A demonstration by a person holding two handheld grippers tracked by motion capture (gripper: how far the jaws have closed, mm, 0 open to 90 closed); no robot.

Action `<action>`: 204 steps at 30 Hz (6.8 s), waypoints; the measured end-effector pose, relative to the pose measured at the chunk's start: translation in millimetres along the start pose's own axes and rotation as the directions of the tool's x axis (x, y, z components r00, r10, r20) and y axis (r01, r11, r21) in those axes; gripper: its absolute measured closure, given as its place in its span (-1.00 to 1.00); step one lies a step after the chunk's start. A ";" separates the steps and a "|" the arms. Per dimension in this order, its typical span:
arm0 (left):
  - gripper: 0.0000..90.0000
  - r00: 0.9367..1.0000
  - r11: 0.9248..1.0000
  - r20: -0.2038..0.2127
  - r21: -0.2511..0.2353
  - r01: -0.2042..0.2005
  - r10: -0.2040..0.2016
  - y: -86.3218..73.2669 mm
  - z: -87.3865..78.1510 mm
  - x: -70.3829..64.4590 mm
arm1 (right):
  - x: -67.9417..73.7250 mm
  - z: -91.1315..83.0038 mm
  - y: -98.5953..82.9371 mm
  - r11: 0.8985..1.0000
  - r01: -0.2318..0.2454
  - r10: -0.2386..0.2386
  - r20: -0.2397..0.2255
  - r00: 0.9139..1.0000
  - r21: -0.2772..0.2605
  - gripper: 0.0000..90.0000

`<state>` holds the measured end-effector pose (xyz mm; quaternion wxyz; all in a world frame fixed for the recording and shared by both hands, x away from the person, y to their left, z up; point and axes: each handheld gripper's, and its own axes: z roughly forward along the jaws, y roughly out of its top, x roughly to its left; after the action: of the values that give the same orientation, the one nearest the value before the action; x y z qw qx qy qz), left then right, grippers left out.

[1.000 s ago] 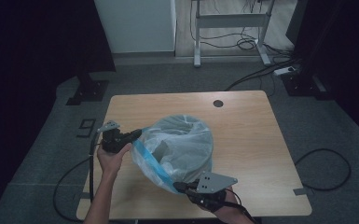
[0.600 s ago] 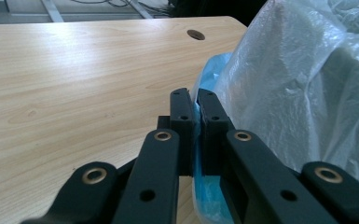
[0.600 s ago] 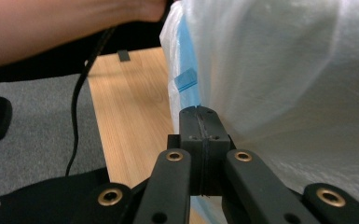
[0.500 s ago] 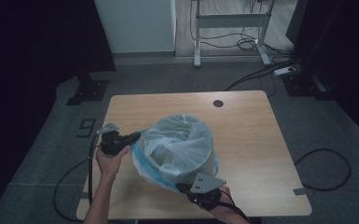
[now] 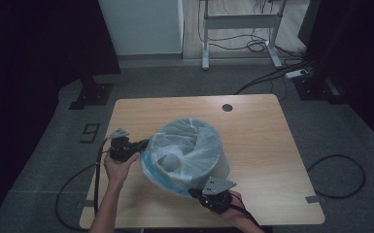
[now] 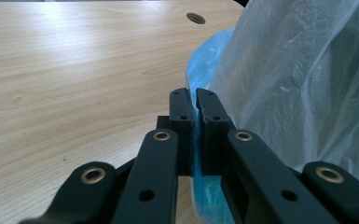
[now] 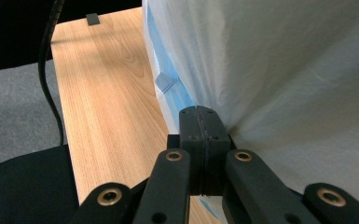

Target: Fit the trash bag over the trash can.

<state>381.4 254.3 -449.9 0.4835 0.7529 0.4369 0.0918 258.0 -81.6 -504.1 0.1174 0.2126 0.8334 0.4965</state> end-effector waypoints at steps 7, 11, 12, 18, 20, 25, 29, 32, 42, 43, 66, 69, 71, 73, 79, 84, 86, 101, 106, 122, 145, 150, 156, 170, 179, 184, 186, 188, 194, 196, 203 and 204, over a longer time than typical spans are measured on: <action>0.06 0.997 0.998 -0.069 -0.046 -0.040 0.037 -2.1 -11.1 0.3 | 2.6 -12.2 0.0 0.995 -0.040 0.036 -0.044 0.998 -0.087 0.50; -0.23 0.995 0.996 -0.088 -0.076 -0.043 0.036 -3.3 -26.6 6.0 | 4.7 -23.4 0.0 0.987 -0.061 0.055 -0.048 0.997 -0.149 0.23; -0.25 0.995 0.996 -0.088 -0.076 -0.053 0.046 -4.1 -32.8 7.3 | 4.6 -26.3 -0.2 0.984 -0.068 0.062 -0.044 0.997 -0.162 0.19; -0.48 0.995 0.991 -0.086 -0.113 -0.066 0.057 -5.9 -47.3 11.1 | 1.2 -37.8 -2.6 0.971 -0.111 0.107 -0.031 0.994 -0.212 0.04; -0.56 0.995 0.991 -0.088 -0.119 -0.065 0.055 -5.6 -48.4 11.6 | 0.3 -38.9 -3.0 0.970 -0.116 0.113 -0.028 0.993 -0.213 0.03; -0.67 0.995 0.988 -0.095 -0.148 -0.051 0.037 -1.1 -52.3 11.6 | 1.2 -40.3 -1.7 0.968 -0.122 0.119 -0.026 0.993 -0.221 0.03; -0.69 0.996 0.985 -0.088 -0.165 -0.047 0.033 4.7 -54.3 10.9 | 2.6 -41.2 1.0 0.967 -0.123 0.120 -0.027 0.992 -0.224 0.03; -0.69 0.996 0.986 -0.079 -0.155 -0.055 0.043 5.8 -53.2 8.7 | 3.3 -42.8 2.1 0.965 -0.122 0.119 -0.028 0.993 -0.230 0.03; -0.57 0.993 0.985 -0.022 -0.119 -0.121 0.119 6.6 -58.5 -6.1 | 0.3 -57.9 -1.6 0.964 -0.128 0.129 -0.008 0.992 -0.234 -0.03; -0.55 0.991 0.984 -0.013 -0.118 -0.132 0.132 7.9 -59.9 -8.0 | -1.9 -61.6 -3.9 0.963 -0.132 0.135 0.000 0.991 -0.234 -0.05; -0.32 0.902 0.916 0.170 -0.006 -0.401 0.396 61.1 -50.9 -60.5 | -64.2 -128.2 -69.4 0.929 -0.279 0.316 0.129 0.940 -0.242 -0.20; -0.17 0.891 0.908 0.194 0.007 -0.419 0.410 66.1 -48.2 -62.2 | -65.5 -132.7 -73.0 0.927 -0.284 0.324 0.145 0.935 -0.245 -0.20; -0.03 0.864 0.886 0.247 0.043 -0.462 0.439 73.9 -41.2 -69.4 | -65.6 -137.1 -75.2 0.923 -0.291 0.334 0.153 0.930 -0.252 -0.20; 0.04 0.843 0.867 0.286 0.071 -0.493 0.455 78.2 -34.4 -76.1 | -65.0 -140.0 -76.7 0.921 -0.294 0.341 0.161 0.926 -0.258 -0.19; 0.25 0.802 0.793 0.342 0.208 -0.573 0.490 81.4 -6.8 -90.7 | -62.0 -151.3 -83.3 0.910 -0.310 0.366 0.183 0.912 -0.275 -0.18; 0.33 0.794 0.749 0.350 0.290 -0.596 0.497 83.0 10.6 -96.5 | -59.1 -157.7 -87.6 0.907 -0.316 0.376 0.197 0.906 -0.278 -0.17; 0.33 0.790 0.732 0.354 0.313 -0.604 0.500 84.2 15.3 -100.1 | -59.1 -159.0 -88.8 0.906 -0.320 0.380 0.200 0.903 -0.278 -0.17; 0.13 0.798 0.787 0.377 0.228 -0.572 0.471 103.3 -2.8 -109.2 | -60.7 -160.7 -89.2 0.902 -0.324 0.388 0.205 0.899 -0.286 -0.17; 0.10 0.778 0.757 0.403 0.254 -0.602 0.482 103.5 10.5 -122.5 | -59.8 -158.6 -88.6 0.905 -0.320 0.382 0.203 0.902 -0.280 -0.17; 0.18 0.753 0.613 0.434 0.440 -0.656 0.494 96.7 58.6 -146.3 | -60.0 -160.1 -90.0 0.902 -0.325 0.388 0.205 0.898 -0.283 -0.17; 0.14 0.794 0.638 0.415 0.475 -0.606 0.445 107.4 55.7 -126.1 | -60.6 -164.0 -91.1 0.902 -0.324 0.390 0.213 0.896 -0.287 -0.18; 0.14 0.797 0.615 0.412 0.508 -0.603 0.441 101.5 61.5 -123.7 | -60.7 -163.6 -91.7 0.902 -0.325 0.390 0.213 0.896 -0.285 -0.18; 0.13 0.796 0.611 0.407 0.511 -0.605 0.447 100.0 63.0 -124.1 | -60.7 -163.9 -91.7 0.903 -0.324 0.389 0.215 0.896 -0.283 -0.18; -0.17 0.828 0.807 0.314 0.235 -0.542 0.465 92.9 5.6 -110.2 | -62.1 -163.9 -91.3 0.902 -0.323 0.391 0.223 0.893 -0.286 -0.19; -0.29 0.874 0.885 0.213 0.071 -0.460 0.437 72.2 -28.9 -98.0 | -64.5 -157.2 -90.0 0.911 -0.314 0.378 0.241 0.894 -0.266 -0.20; -0.33 0.888 0.901 0.178 0.023 -0.434 0.423 59.8 -43.1 -94.0 | -65.5 -154.7 -89.5 0.918 -0.304 0.367 0.255 0.894 -0.255 -0.22; -0.33 0.893 0.905 0.167 0.004 -0.425 0.418 54.7 -49.0 -92.7 | -66.1 -153.9 -89.5 0.917 -0.306 0.370 0.260 0.892 -0.254 -0.22; -0.33 0.897 0.908 0.153 -0.008 -0.419 0.415 49.3 -55.1 -91.6 | -66.8 -153.2 -89.5 0.917 -0.309 0.373 0.262 0.890 -0.254 -0.22; -0.33 0.907 0.915 0.124 -0.038 -0.401 0.402 28.4 -74.5 -87.2 | -67.6 -152.2 -89.0 0.920 -0.302 0.366 0.268 0.891 -0.250 -0.22; -0.33 0.911 0.918 0.114 -0.035 -0.394 0.396 20.5 -79.2 -85.3 | -68.3 -151.5 -89.0 0.920 -0.304 0.367 0.270 0.890 -0.249 -0.22; -0.33 0.928 0.932 0.085 -0.032 -0.361 0.363 -9.1 -89.9 -75.3 | -71.4 -148.2 -89.3 0.920 -0.308 0.370 0.274 0.888 -0.243 -0.22; -0.33 0.932 0.936 0.083 -0.035 -0.352 0.353 -13.2 -91.3 -73.5 | -71.9 -147.8 -89.4 0.921 -0.308 0.369 0.274 0.888 -0.240 -0.23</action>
<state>278.5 260.5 -392.6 0.4852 0.8176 0.2723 0.1482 240.1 -267.6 -512.8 0.1796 0.4191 0.7026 0.5463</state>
